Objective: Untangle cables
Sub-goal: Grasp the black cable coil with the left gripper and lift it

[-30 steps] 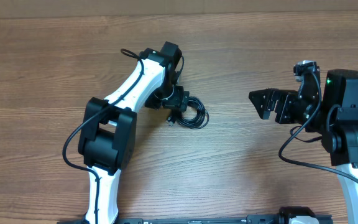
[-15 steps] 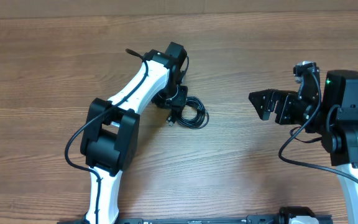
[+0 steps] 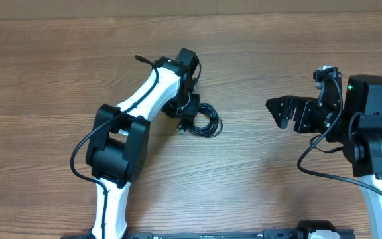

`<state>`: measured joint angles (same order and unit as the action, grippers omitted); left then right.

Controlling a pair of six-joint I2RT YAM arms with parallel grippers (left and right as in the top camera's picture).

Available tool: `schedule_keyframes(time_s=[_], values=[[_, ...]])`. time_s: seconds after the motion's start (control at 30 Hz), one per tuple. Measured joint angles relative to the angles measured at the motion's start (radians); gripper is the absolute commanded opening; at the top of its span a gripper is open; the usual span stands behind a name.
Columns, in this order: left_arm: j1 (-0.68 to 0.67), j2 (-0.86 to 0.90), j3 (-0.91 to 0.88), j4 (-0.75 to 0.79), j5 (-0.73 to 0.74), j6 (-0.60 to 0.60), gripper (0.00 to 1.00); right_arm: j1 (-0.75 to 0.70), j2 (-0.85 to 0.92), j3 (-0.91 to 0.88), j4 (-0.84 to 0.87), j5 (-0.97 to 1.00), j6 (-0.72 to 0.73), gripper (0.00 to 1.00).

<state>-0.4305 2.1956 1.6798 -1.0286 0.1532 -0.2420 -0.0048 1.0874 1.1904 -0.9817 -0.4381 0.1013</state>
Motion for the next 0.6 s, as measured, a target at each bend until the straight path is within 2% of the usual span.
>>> schedule_keyframes(time_s=[0.03,0.07,0.47,0.5,0.6], values=[[0.0,0.0,-0.003,0.003,0.0,-0.002,0.06,0.0,0.0,0.0,0.0,0.001,0.0,1.0],[0.0,0.0,-0.004,0.005,0.003,-0.003,0.04,0.0,0.0,0.0,0.0,0.001,0.0,1.0],[0.0,-0.007,0.004,-0.023,0.057,0.042,0.04,0.0,0.0,0.0,-0.003,0.009,0.0,1.0],[0.0,-0.007,0.018,-0.048,0.068,0.044,0.04,0.0,0.0,0.0,-0.002,0.009,0.0,0.96],[0.0,-0.005,0.097,-0.125,0.092,0.056,0.04,0.0,0.0,0.0,0.009,0.01,0.003,0.55]])
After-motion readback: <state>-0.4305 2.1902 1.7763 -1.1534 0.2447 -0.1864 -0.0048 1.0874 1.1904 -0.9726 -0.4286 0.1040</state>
